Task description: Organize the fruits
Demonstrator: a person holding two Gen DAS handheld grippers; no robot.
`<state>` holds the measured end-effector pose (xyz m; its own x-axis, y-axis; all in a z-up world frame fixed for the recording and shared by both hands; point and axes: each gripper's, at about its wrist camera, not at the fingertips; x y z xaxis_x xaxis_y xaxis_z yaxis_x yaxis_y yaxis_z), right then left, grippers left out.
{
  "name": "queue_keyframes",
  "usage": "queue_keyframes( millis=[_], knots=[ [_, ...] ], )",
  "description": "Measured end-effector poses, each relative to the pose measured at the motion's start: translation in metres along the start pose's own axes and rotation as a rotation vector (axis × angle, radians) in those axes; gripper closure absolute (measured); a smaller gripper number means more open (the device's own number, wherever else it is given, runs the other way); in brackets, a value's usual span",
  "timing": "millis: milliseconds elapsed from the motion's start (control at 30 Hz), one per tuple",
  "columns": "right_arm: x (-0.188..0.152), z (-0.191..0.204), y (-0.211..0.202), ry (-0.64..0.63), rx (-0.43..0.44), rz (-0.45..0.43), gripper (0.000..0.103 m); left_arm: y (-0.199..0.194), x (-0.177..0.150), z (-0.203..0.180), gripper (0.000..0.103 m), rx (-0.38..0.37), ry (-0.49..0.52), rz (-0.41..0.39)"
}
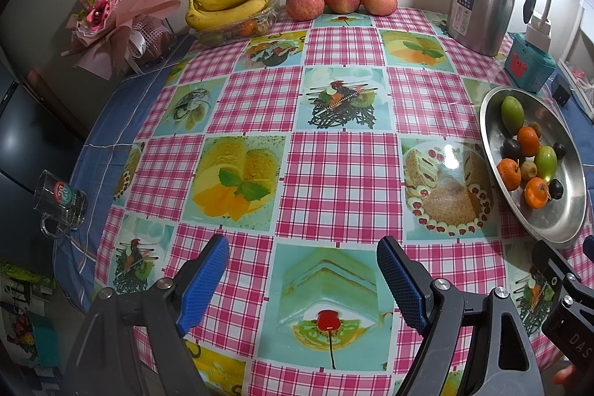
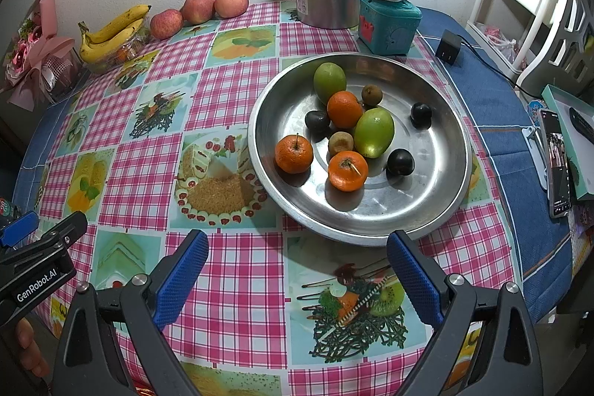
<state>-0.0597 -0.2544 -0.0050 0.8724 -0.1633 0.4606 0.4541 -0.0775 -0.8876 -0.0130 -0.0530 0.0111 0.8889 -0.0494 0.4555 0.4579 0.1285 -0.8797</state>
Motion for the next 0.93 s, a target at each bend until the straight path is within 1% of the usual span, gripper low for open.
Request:
queue_keyframes(
  millis=[667, 800, 933],
  knots=[
    [0.0001, -0.0007, 0.0007, -0.001, 0.001, 0.003, 0.006, 0.0009, 0.0002, 0.0002, 0.019, 0.002, 0.000, 0.003],
    [-0.0008, -0.0022, 0.0014, 0.001, 0.000, 0.005, 0.006, -0.0033, -0.0010, 0.0012, 0.019, -0.026, -0.001, -0.016],
    [-0.0012, -0.0038, 0.0014, 0.005, 0.000, 0.007, 0.006, -0.0036, -0.0015, -0.0008, 0.019, -0.027, 0.010, -0.015]
  ],
)
Point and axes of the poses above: each gripper's, at about its wrist camera, not at the fingertips, and y roughly the way its jaws point, z to its left, x to its top, and after that the axes turned 4 degrees about -y, right-handed
